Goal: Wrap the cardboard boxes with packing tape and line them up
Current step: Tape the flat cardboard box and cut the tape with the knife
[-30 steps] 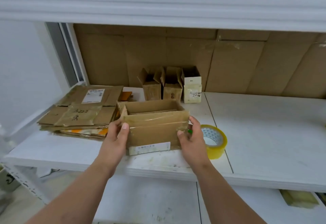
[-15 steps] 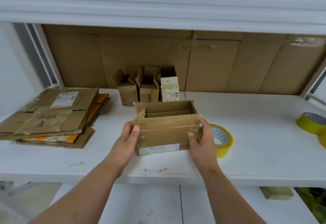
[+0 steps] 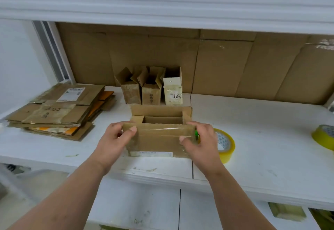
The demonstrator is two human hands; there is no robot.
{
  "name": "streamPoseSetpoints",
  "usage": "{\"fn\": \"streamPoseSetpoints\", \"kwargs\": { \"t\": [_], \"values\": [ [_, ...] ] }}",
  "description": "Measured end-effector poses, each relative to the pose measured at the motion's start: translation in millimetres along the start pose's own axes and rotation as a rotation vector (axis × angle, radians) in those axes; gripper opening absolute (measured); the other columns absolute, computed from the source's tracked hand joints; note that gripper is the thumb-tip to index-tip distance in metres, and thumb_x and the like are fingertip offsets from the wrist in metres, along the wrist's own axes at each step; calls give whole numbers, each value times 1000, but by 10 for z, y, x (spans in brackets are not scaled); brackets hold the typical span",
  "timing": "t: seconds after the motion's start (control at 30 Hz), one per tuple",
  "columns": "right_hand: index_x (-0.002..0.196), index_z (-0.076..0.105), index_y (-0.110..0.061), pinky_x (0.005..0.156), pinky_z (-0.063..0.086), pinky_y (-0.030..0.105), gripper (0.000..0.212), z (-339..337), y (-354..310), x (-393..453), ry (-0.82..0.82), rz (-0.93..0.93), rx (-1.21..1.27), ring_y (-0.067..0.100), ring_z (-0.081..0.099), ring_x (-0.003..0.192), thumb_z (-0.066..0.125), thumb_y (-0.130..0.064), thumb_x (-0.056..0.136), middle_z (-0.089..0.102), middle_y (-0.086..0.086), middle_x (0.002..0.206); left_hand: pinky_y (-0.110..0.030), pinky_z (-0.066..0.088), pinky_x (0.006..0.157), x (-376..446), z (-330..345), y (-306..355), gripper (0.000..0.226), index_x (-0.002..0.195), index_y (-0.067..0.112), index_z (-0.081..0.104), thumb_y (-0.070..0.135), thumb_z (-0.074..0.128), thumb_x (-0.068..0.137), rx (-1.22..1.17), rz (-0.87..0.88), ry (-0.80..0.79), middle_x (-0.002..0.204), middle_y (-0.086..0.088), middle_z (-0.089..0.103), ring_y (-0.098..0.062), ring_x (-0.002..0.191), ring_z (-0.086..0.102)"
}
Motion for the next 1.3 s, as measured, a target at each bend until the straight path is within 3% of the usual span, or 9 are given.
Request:
{"fn": "streamPoseSetpoints", "kwargs": {
  "t": [0.13, 0.23, 0.33, 0.43, 0.57, 0.67, 0.93, 1.03, 1.3],
  "values": [
    [77, 58, -19, 104, 37, 50, 50, 7, 34, 29, -52, 87, 38, 22, 41, 113, 49, -68, 71, 41, -11, 107, -50, 44, 106, -44, -43, -30, 40, 120, 22, 61, 52, 57, 94, -41, -51, 58, 125, 6, 52, -19, 114, 54],
    [71, 53, -22, 103, 38, 50, 38, 10, 28, 48, -13, 99, 69, 23, 43, 111, 55, -59, 80, 46, -6, 108, -51, 44, 106, -46, -40, -25, 28, 116, 21, 61, 41, 57, 97, -176, -112, 111, 123, 0, 57, -23, 112, 56],
    [93, 58, -29, 97, 45, 48, 13, 17, 16, 102, 12, 118, 124, 19, 49, 104, 67, -37, 88, 52, -8, 104, -45, 48, 98, -31, -13, 31, 12, 98, 20, 65, 30, 57, 99, -200, -131, 108, 115, -3, 61, -24, 103, 58],
    [130, 48, -34, 93, 50, 43, 48, 30, -15, 155, -16, 180, 231, 12, 53, 91, 69, -25, 88, 51, -8, 97, -46, 45, 95, 47, -42, 56, 11, 106, 22, 60, 23, 63, 96, -129, -107, 134, 107, -8, 59, -30, 104, 56],
    [152, 22, -43, 90, 51, 41, 83, 79, -45, 308, -66, 196, 204, 15, 50, 84, 65, -17, 86, 44, -5, 89, -36, 40, 92, 233, -99, 125, 72, 147, 42, 29, 12, 66, 93, -89, -89, 46, 120, -1, 49, -17, 102, 56],
    [146, 19, -59, 85, 52, 41, 87, 97, -61, 429, -152, 209, 179, 23, 52, 87, 61, -25, 77, 44, -1, 90, -32, 39, 90, 363, -128, 155, 88, 152, 48, 18, 0, 62, 93, -118, -71, -77, 136, 11, 38, -18, 121, 47],
    [93, 58, -41, 86, 46, 32, 29, 149, -22, 413, -79, 148, 191, 6, 48, 97, 63, -15, 84, 44, -13, 109, -18, 47, 84, 445, -168, 29, 19, 101, 26, 69, 10, 69, 90, 8, 129, -28, 124, 17, 60, 0, 110, 57],
    [93, 58, -38, 89, 43, 28, 25, 184, -21, 403, -25, 61, 133, 0, 46, 102, 62, -15, 84, 44, -16, 111, -26, 43, 101, 444, -196, -77, 17, 102, 29, 72, 18, 71, 88, 73, 181, -11, 128, 21, 59, 6, 113, 55],
    [102, 71, -25, 103, 42, 35, 33, 214, -9, 343, -11, -8, -14, 7, 43, 120, 46, -31, 80, 46, -10, 126, -15, 34, 98, 412, -195, -127, 16, 103, 34, 72, 35, 70, 87, 235, 304, 31, 131, 26, 56, 8, 120, 50]
  ]
}}
Point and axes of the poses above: each hand's wrist, its own x-axis towards the middle knuckle, its own z-axis out of the palm, y = z × x, the point moved 2 cm from there along x, towards the middle knuckle
